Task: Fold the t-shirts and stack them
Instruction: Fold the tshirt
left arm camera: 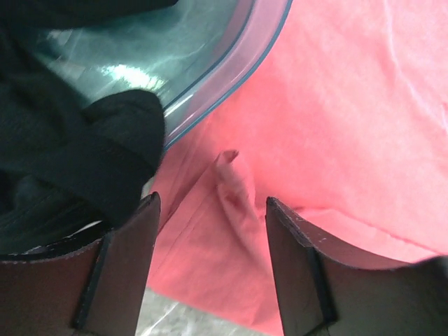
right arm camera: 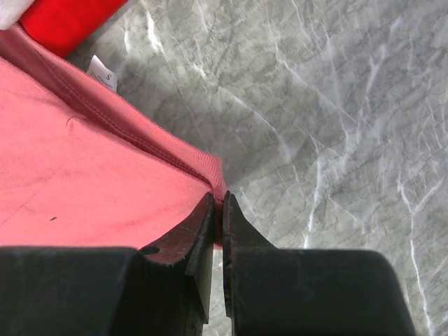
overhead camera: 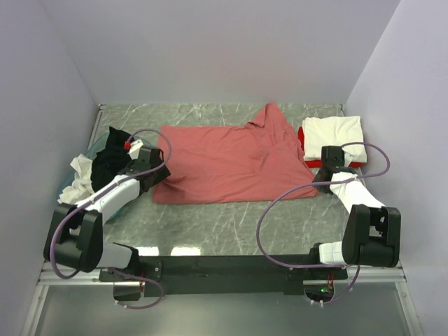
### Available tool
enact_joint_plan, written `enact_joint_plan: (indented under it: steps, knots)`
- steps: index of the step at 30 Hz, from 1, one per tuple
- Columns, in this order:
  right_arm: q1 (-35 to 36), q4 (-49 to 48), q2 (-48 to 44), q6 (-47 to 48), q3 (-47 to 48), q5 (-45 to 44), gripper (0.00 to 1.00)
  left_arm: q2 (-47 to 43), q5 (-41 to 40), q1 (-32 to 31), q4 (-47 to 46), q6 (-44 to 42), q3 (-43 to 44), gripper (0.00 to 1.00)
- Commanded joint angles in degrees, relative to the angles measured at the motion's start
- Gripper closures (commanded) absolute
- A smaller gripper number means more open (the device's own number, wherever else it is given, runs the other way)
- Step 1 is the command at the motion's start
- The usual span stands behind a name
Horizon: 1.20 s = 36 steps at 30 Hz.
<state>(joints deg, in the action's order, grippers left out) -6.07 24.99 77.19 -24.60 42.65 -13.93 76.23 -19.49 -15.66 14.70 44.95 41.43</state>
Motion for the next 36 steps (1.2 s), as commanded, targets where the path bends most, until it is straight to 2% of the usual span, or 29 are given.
enact_joint_plan:
  steps: [1,12,18,19,20,36]
  knots:
    - [-0.79,-0.21,-1.95,0.08,-0.38,-1.62,0.98,3.22,-1.43,0.10,-1.78,-1.97,3.74,0.34]
    - [-0.79,-0.29,-1.60,0.08,-0.29,-1.54,0.98,12.72,-3.10,0.10,-0.46,-3.02,8.05,0.51]
    - [-0.79,-0.30,-1.51,0.17,-0.29,-1.18,0.98,15.88,-5.03,0.10,2.96,-3.90,11.83,0.82]
    - [-0.79,-0.30,-1.51,0.25,-0.29,-1.10,0.98,16.23,-5.12,0.10,3.75,-4.08,12.53,0.93]
    - [-0.79,-0.30,-1.51,0.25,-0.29,-0.92,0.98,16.41,-5.56,0.10,3.93,-4.08,12.62,0.99]
    - [-0.79,-0.21,-0.28,0.34,0.06,-0.39,0.98,10.79,-7.93,0.10,14.21,-3.82,15.35,0.99]
